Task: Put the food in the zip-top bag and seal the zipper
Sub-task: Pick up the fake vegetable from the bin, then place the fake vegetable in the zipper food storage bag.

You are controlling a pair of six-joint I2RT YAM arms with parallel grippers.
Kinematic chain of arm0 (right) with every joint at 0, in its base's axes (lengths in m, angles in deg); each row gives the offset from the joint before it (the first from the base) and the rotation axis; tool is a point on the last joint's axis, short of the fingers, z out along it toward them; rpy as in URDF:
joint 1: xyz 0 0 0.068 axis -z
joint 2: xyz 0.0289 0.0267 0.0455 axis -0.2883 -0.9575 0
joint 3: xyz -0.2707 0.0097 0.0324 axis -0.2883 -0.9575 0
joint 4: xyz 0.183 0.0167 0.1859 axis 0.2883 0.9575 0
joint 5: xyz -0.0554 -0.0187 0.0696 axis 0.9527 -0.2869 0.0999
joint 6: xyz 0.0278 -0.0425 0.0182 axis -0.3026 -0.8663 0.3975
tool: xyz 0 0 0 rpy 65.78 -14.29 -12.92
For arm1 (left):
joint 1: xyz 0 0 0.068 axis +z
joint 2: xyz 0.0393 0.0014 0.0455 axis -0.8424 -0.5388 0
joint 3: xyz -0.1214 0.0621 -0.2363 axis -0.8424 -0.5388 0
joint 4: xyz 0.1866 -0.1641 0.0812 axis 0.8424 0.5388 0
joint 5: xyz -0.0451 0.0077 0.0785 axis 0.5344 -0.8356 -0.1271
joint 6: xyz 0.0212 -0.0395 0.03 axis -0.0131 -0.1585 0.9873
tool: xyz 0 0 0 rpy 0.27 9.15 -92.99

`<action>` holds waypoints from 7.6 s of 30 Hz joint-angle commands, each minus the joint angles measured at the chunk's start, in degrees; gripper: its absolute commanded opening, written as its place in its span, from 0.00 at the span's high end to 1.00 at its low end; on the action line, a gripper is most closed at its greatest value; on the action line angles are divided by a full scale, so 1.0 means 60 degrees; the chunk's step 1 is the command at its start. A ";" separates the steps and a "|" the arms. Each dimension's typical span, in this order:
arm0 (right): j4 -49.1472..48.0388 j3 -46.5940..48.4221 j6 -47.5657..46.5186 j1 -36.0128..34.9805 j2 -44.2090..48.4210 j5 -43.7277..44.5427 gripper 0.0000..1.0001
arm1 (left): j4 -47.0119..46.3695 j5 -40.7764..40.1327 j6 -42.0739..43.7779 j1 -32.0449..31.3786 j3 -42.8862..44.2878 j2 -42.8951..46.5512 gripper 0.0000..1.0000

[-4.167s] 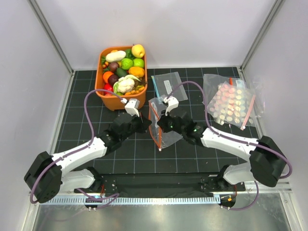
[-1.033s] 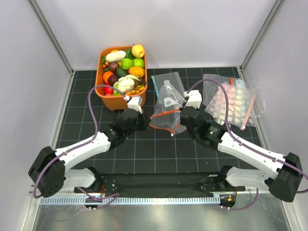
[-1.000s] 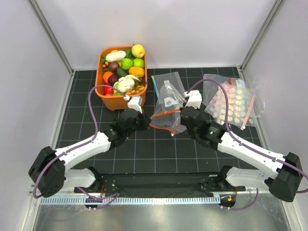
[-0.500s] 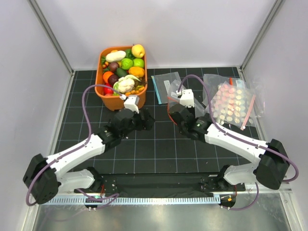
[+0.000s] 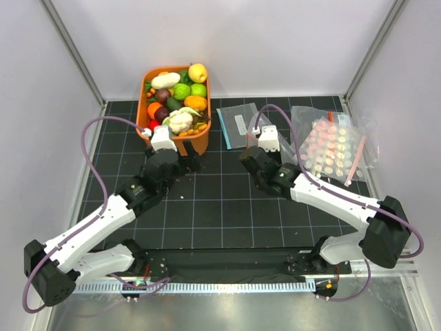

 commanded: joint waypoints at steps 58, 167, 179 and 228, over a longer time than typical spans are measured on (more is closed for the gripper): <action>-0.0846 0.0060 -0.0415 0.0109 0.0037 -0.2241 0.99 | 0.3474 0.1121 0.4579 0.3055 0.9858 -0.8500 0.00; -0.4142 -0.1845 0.0215 0.0665 0.2016 -0.7952 0.99 | -0.3570 0.7495 -0.2010 0.1341 -0.0175 -0.2715 0.92; -0.4886 -0.1697 0.0346 0.0651 0.1091 -1.0092 0.99 | -0.2970 0.6586 -0.2347 0.1326 0.0015 -0.2685 1.00; -0.6720 -0.3485 0.2251 0.2760 0.2615 -1.1163 0.99 | -0.1607 0.7830 -0.1236 0.0052 0.1729 -0.3755 0.00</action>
